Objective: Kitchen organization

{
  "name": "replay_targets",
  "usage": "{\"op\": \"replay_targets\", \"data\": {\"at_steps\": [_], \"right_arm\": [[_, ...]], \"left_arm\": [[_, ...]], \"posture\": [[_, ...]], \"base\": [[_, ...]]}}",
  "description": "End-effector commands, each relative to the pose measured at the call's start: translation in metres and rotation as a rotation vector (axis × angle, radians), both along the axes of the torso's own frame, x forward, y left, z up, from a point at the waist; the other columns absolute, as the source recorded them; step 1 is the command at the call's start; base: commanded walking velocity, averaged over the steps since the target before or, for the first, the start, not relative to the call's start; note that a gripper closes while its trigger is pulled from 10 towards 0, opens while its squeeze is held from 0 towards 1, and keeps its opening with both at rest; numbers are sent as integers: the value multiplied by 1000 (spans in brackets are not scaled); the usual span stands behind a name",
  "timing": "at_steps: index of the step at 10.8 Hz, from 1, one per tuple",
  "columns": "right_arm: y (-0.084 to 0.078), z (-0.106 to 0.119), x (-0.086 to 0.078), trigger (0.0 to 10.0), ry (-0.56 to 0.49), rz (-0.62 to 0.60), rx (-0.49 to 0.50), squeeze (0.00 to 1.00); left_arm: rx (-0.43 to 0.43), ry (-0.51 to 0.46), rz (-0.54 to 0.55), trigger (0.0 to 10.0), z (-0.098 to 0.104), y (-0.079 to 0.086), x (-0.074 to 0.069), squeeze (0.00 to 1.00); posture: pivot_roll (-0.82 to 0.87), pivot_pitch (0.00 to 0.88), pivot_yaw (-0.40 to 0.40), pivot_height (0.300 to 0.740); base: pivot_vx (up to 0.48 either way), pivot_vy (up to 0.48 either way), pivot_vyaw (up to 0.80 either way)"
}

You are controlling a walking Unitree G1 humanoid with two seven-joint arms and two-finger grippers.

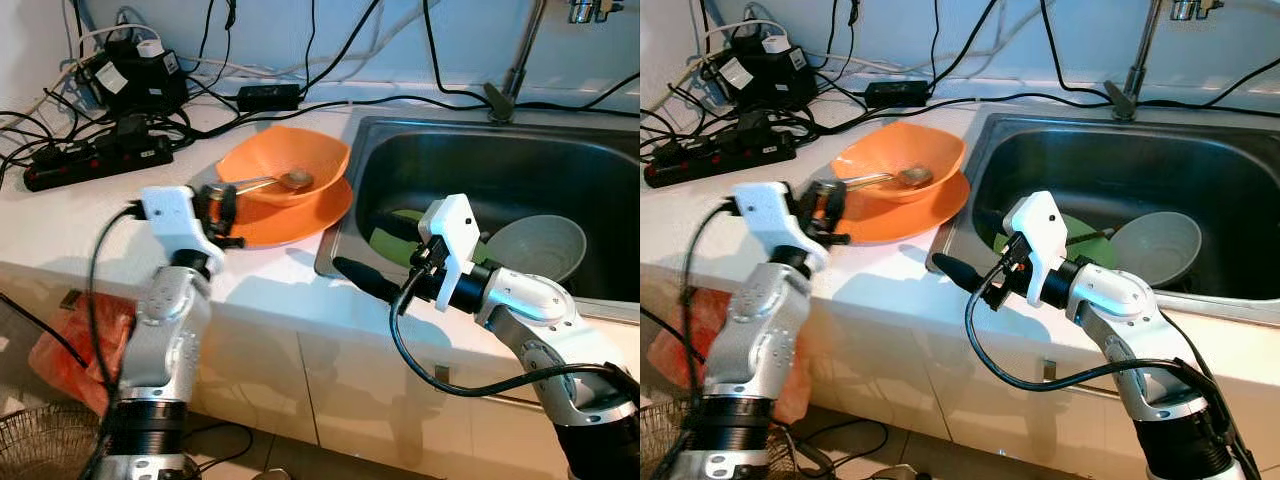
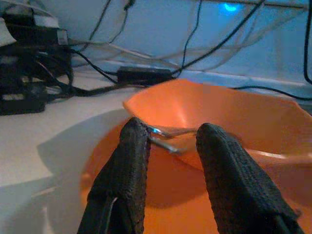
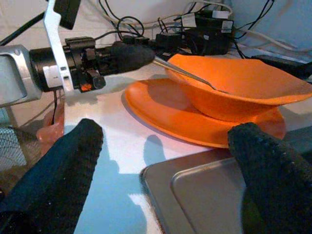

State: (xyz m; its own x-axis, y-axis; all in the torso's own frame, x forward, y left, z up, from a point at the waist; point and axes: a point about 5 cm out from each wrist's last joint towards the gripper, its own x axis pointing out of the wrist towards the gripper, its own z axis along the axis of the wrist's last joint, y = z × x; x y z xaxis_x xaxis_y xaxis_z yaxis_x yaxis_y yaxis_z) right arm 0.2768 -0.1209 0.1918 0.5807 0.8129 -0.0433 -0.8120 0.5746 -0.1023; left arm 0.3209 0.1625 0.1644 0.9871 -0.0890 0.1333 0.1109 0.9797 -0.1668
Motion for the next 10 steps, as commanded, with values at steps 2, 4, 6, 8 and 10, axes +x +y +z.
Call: {"op": "replay_targets", "data": {"at_steps": [2, 4, 6, 8, 10], "right_arm": [[2, 5, 2, 10000, -27, 2, 1, 0], [2, 5, 2, 10000, -27, -1, 2, 0], [2, 5, 3, 10000, -30, -6, 4, 0], [2, 5, 3, 10000, -32, -8, 6, 0], [2, 5, 4, 10000, -35, -9, 6, 0]], "left_arm": [[-11, -2, -69, 10000, 6, -13, -1, 0], [-23, 17, -139, 10000, 3, -22, -3, 0], [-5, -1, -190, 10000, 7, -30, -6, 0], [25, 2, -171, 10000, 5, -25, -7, 0], [68, 25, -58, 10000, 0, -2, -6, 0]], "posture": [[108, 45, 102, 740], [106, 46, 107, 740], [107, 41, 111, 740], [108, 36, 110, 740], [112, 32, 108, 740]], "base": [[0, 0, 0], [0, 0, 0], [0, 0, 0], [0, 0, 0], [0, 0, 0]]}}
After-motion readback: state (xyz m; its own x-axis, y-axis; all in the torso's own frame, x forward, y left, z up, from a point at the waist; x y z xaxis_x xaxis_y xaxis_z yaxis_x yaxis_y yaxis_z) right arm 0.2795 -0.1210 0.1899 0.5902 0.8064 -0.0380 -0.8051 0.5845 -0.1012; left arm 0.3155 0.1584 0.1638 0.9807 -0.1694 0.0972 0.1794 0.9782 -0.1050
